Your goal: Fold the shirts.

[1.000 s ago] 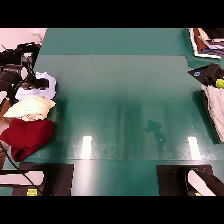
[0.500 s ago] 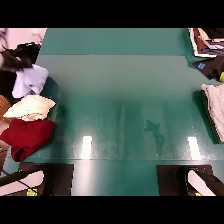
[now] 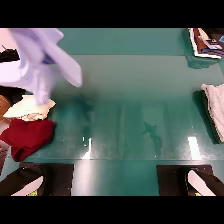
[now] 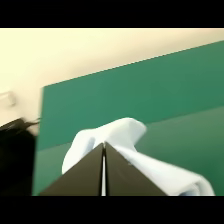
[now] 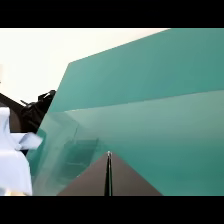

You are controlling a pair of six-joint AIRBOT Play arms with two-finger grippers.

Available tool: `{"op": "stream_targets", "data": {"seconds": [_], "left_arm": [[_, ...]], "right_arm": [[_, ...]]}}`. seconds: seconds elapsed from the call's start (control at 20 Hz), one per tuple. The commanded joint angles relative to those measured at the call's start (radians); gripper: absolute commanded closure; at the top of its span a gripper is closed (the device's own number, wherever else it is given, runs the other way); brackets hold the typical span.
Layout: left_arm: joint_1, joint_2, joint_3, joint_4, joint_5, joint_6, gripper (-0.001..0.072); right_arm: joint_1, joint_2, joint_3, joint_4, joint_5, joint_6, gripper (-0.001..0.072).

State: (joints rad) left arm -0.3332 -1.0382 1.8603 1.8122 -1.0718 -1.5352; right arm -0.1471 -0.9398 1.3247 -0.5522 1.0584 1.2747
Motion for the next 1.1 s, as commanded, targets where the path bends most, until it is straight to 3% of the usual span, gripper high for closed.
{"op": "stream_targets", "data": {"seconds": [0.0, 0.15, 0.3, 0.35, 0.4, 0.45, 0.55, 0.75, 0.8, 1.05], "left_arm": [[-0.243, -0.053, 0.05, -0.024, -0.145, 0.024, 0.0689], [-0.391, -0.184, 0.033, -0.172, -0.235, 0.024, 0.0686], [-0.487, -0.316, -0.004, -0.404, -0.223, 0.04, 0.0682], [-0.506, -0.35, -0.012, -0.45, -0.198, 0.077, 0.0543], [-0.514, -0.38, -0.012, -0.465, -0.163, 0.1, 0.0264], [-0.511, -0.393, -0.012, -0.452, -0.13, 0.108, 0.024], [-0.465, -0.381, -0.007, -0.336, -0.13, 0.108, 0.0241], [-0.196, -0.306, -0.076, -0.231, -0.37, 0.029, 0.0265], [-0.117, -0.271, -0.163, -0.247, -0.387, 0.016, 0.0346], [0.127, -0.036, -0.79, -0.553, -0.225, 0.016, 0.0339]], "right_arm": [[0.0, 0.001, 0.028, 0.003, 0.024, 0.0, 0.0696], [0.0, 0.001, 0.027, 0.003, 0.053, 0.0, 0.0697], [0.001, 0.001, 0.027, 0.003, 0.073, 0.0, 0.0696], [0.001, 0.001, 0.027, 0.003, 0.079, 0.0, 0.0697], [0.001, 0.0, 0.027, 0.003, 0.083, 0.0, 0.0697], [0.001, 0.0, 0.027, 0.002, 0.084, 0.0, 0.0696], [0.001, 0.0, 0.027, 0.002, 0.09, 0.0, 0.0697], [0.001, 0.0, 0.027, 0.001, 0.089, 0.0, 0.0696], [0.001, 0.0, 0.027, 0.0, 0.088, 0.0, 0.0696], [0.001, 0.0, 0.027, 0.0, 0.084, 0.0, 0.0696]]}}
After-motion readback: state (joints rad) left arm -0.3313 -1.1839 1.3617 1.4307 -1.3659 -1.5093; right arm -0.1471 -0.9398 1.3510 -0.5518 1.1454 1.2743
